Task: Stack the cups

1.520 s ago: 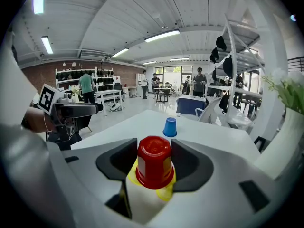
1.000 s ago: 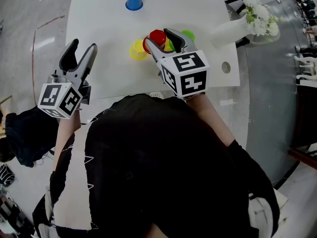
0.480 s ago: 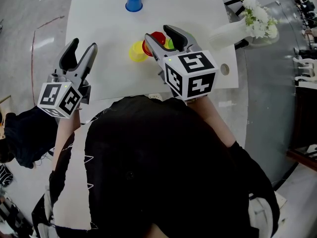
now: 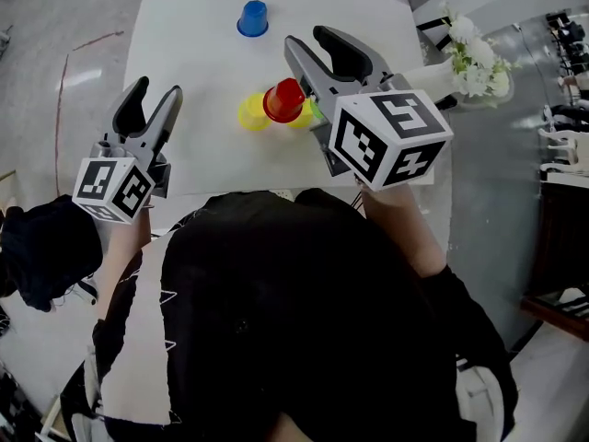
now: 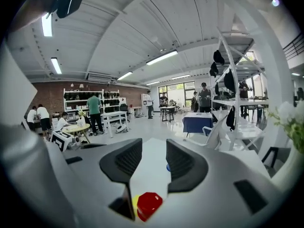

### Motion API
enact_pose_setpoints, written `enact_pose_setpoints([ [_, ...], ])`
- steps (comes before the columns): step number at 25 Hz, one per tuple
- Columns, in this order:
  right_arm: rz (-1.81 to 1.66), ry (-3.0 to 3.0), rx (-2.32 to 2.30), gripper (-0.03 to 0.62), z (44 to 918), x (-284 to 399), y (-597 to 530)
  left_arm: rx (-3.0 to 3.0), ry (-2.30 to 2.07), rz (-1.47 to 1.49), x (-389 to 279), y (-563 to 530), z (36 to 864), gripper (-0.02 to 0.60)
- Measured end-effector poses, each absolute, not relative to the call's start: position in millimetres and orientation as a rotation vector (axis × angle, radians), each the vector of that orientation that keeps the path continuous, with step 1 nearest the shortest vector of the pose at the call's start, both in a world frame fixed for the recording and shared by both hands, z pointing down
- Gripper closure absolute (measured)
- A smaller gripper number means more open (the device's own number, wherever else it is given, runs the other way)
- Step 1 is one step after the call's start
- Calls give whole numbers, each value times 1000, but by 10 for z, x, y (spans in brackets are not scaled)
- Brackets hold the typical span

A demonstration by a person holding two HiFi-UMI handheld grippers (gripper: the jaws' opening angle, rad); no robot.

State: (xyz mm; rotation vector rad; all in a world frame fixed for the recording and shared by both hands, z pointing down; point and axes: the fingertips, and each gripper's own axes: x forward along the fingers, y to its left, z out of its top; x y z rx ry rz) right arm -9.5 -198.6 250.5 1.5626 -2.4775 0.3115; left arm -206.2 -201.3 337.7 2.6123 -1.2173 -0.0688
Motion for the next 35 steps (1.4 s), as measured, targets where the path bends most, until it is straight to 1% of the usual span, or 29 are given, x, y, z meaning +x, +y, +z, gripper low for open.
enact_pose_setpoints([
  [1,295,-2483,1559,439,2455,-75,-2026,2606,-1228,-78,-2067,-2015,3375,302],
  [3,245,-2486,1546,478,2346,-34,-2115,2590,-1250,-95,-2080,-2016,3373,327],
  [4,216,-2486,1535,492,2291,-14,-2163,2579,-1262,-100,-2085,-2015,3377,327],
  [7,142,-2488,1476,505,2167,42,-2323,2546,-1300,-100,-2095,-2007,3412,327],
  [14,82,-2527,1295,499,2057,89,-2793,2447,-1438,-80,-2199,-1902,3495,327],
  [20,79,-2548,1187,485,2209,68,-3283,2344,-1572,-69,-2335,-1790,3492,325],
  [26,169,-2540,1062,468,2743,-53,-3687,2292,-1674,-45,-2419,-1741,3440,316],
  [28,216,-2527,997,435,2994,-124,-3778,2264,-1705,-35,-2448,-1698,3458,314],
  [35,365,-2469,854,378,3725,-321,-3896,2167,-1769,26,-2517,-1469,3615,311],
])
